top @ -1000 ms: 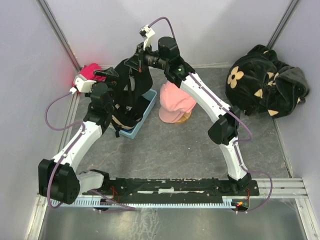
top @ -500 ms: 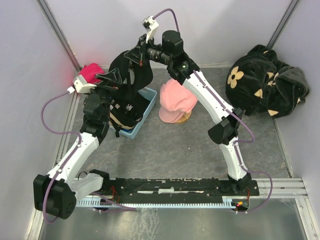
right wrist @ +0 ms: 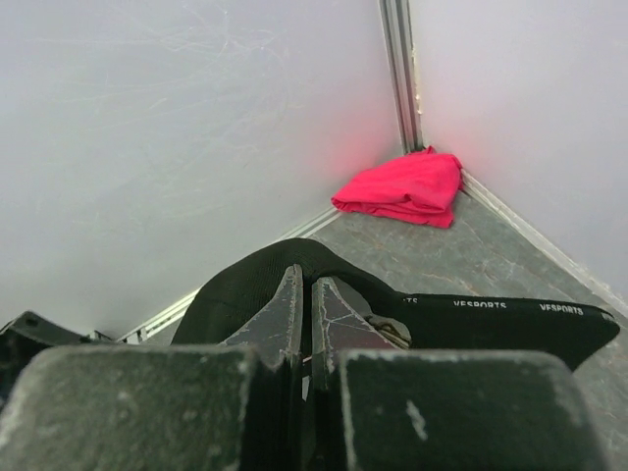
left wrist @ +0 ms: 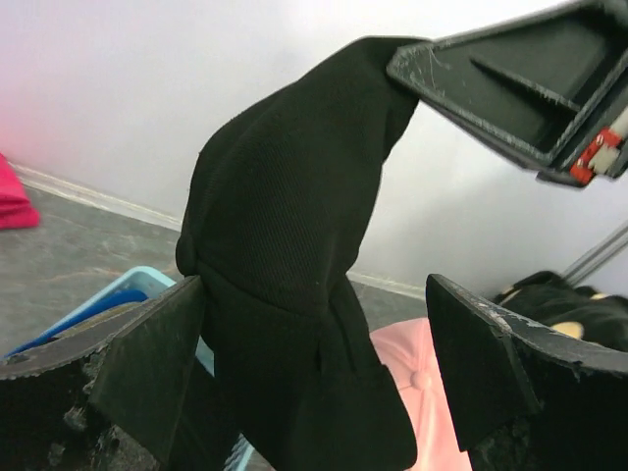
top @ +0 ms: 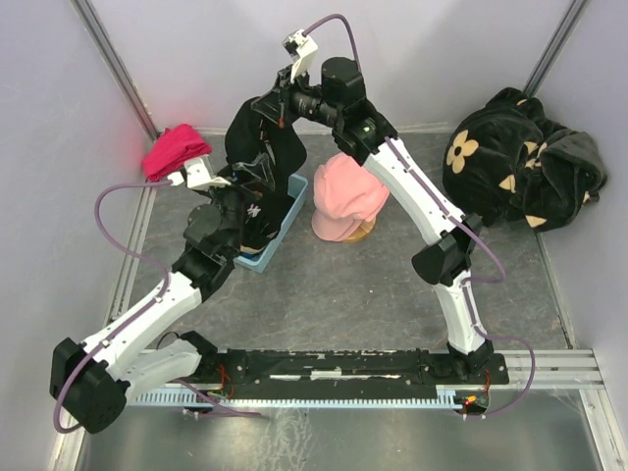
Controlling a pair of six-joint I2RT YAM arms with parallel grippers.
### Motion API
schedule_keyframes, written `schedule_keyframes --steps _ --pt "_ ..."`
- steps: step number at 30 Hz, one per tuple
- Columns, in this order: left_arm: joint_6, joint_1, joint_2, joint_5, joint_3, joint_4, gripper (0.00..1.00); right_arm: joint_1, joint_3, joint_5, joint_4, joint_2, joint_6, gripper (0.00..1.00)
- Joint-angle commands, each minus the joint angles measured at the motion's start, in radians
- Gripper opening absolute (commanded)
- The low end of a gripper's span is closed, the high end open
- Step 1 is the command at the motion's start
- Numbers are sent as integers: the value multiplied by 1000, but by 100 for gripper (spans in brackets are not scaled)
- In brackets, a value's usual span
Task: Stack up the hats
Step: Pick up the hat from the bin.
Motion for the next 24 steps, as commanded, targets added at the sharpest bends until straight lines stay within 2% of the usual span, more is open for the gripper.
schedule_keyframes --steps 1,11,15,24 --pt "287 -93 -4 -223 3 97 99 9 16 34 22 -101 -54 1" --pt "526 -153 41 -484 -23 259 99 13 -14 86 28 -135 -105 1" --pt "643 -183 55 -488 -59 412 99 26 16 118 -13 -125 -141 1" --pt "901 -261 129 -467 -75 644 99 71 0 173 -43 -136 -183 1"
